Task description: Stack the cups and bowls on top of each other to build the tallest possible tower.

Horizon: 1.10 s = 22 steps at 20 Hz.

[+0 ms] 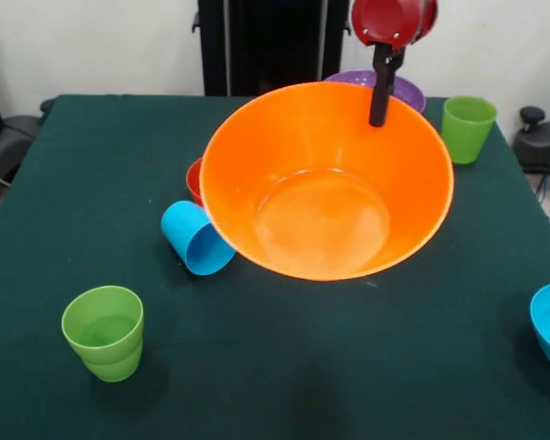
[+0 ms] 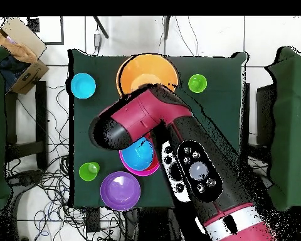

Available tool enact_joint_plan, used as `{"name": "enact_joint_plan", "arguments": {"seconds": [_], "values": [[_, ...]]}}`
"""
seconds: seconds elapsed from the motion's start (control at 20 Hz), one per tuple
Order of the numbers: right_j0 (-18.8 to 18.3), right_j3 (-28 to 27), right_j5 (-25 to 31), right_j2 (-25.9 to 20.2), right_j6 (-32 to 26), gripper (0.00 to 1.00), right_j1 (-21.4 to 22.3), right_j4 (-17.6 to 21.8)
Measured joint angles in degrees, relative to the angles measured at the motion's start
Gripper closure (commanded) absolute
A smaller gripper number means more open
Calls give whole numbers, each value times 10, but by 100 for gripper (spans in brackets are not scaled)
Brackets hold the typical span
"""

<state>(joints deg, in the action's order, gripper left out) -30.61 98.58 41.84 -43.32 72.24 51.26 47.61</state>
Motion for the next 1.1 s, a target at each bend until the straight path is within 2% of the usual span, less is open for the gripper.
{"name": "enact_joint_plan", "arguments": {"seconds": [0.3, 0.65, 0.9, 1.1], "values": [[-1, -1, 0, 0, 0, 100, -15, 22], [-26, -1, 0, -10, -4, 100, -25, 25], [-77, -7, 29, -42, -55, 100, -16, 2], [-85, -29, 78, -45, -105, 100, -13, -3]]}}
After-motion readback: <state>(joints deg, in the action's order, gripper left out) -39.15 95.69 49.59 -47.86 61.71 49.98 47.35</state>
